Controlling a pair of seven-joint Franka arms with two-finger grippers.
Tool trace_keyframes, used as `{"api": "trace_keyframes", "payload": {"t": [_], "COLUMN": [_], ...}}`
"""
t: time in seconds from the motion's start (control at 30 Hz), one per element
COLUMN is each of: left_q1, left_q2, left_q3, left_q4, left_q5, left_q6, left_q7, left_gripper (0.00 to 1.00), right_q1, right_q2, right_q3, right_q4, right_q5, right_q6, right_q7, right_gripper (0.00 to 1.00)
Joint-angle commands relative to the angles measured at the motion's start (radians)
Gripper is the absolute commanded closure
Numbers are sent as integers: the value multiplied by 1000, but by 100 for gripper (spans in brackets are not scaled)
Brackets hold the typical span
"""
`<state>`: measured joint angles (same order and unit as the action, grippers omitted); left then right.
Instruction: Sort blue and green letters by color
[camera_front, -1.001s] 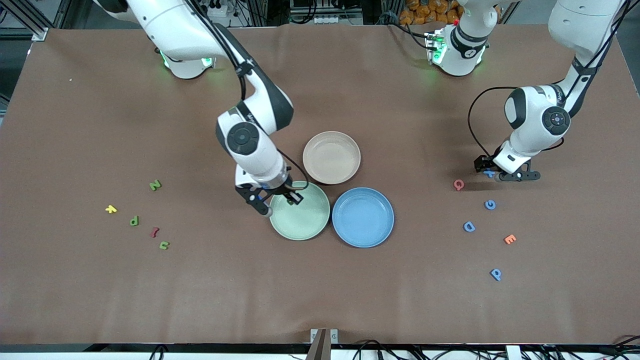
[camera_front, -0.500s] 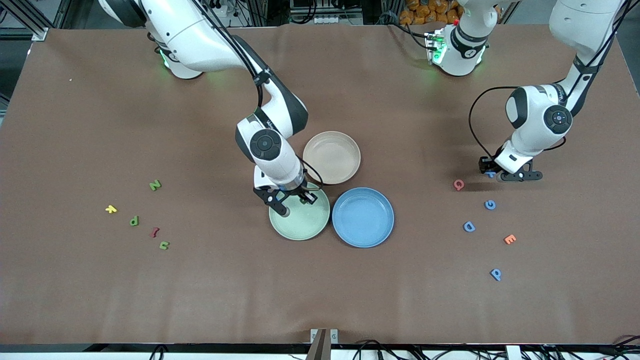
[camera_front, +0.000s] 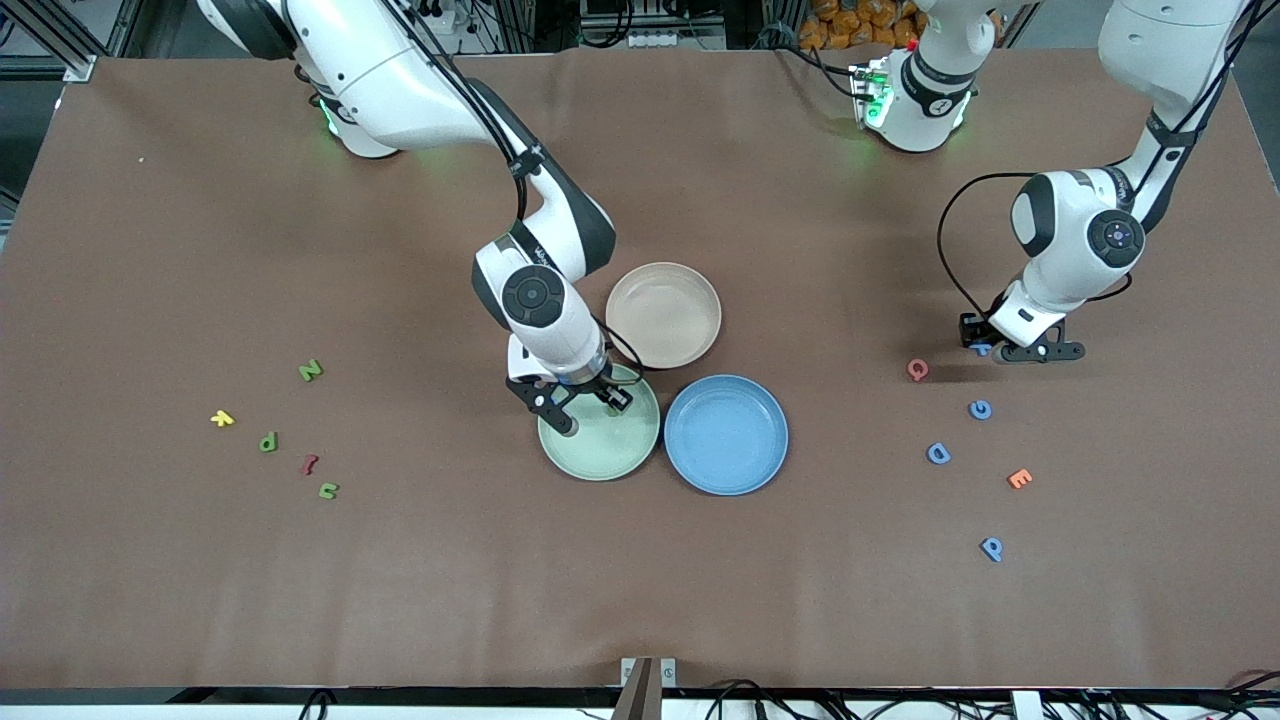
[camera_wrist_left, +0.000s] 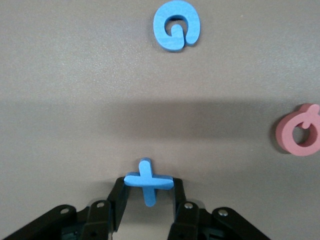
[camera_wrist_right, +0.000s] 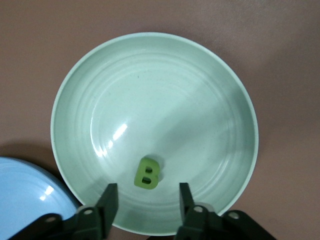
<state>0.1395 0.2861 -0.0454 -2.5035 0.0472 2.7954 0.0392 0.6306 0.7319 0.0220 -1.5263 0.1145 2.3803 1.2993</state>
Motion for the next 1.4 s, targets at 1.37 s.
{"api": "trace_keyframes", "payload": {"t": [1.37], "left_q1": [-3], "left_q2": [-30], "left_q3": [-2], "left_q4": [26], "left_q5": [-1], "left_q6": [-8], "left_q7": [24], "left_gripper": [100], "right_q1": [-451], "right_q2": [-259], "right_q3": [-14], "right_q4": [-49], "right_q5": [-131], "right_q6": [-409], "right_q7": [-897], "right_gripper": [0]}}
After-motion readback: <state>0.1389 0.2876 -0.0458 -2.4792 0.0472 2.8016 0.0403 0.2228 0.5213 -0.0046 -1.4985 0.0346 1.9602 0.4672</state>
